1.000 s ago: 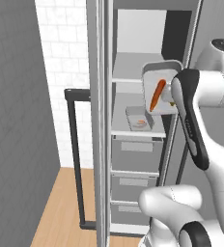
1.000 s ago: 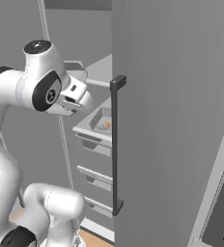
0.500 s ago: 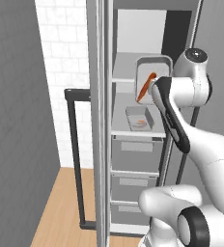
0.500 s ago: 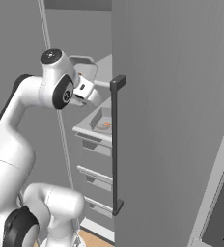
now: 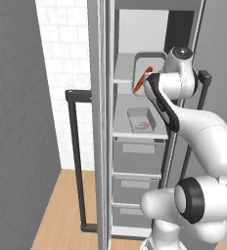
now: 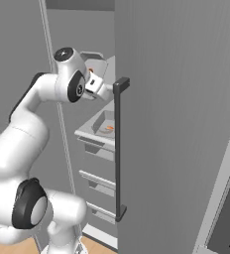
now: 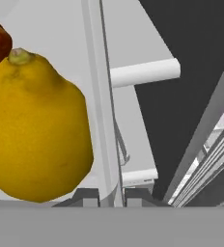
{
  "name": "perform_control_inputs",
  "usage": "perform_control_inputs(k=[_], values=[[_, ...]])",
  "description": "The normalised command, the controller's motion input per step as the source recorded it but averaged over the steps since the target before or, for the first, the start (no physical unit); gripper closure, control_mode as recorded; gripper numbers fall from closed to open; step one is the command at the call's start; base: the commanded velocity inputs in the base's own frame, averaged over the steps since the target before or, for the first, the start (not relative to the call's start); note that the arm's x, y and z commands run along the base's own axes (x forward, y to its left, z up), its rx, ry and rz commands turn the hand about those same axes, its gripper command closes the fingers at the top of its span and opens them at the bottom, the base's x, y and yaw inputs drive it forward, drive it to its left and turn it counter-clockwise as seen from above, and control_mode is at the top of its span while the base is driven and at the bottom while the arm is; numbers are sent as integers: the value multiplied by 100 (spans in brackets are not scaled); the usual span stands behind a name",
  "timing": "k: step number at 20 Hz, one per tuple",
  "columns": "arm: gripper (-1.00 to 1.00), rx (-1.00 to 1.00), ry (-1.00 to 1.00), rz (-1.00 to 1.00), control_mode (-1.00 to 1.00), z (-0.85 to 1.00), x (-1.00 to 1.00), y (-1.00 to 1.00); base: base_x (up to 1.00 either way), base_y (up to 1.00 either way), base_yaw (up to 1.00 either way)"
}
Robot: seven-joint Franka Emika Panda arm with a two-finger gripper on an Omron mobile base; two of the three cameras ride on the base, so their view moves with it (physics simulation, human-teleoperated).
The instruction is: Take the meat container that has the shrimp and place it on the second highest rack of the freezer. Then take the vegetable container that has the carrot and lemon and place it on the highest rack of the freezer.
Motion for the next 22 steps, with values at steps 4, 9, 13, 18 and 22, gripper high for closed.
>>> perform_control_inputs(k=[4, 9, 13, 18, 22], values=[[100, 5, 4, -1, -100, 28, 58, -18, 0, 0, 0], [100, 11, 1, -2, -100, 2, 48, -32, 0, 0, 0], [100, 18, 10, -10, -100, 0, 23, -23, 0, 0, 0], [100, 8, 7, -6, -100, 1, 15, -2, 0, 0, 0], [100, 0, 0, 0, -100, -5, 0, 21, 0, 0, 0]])
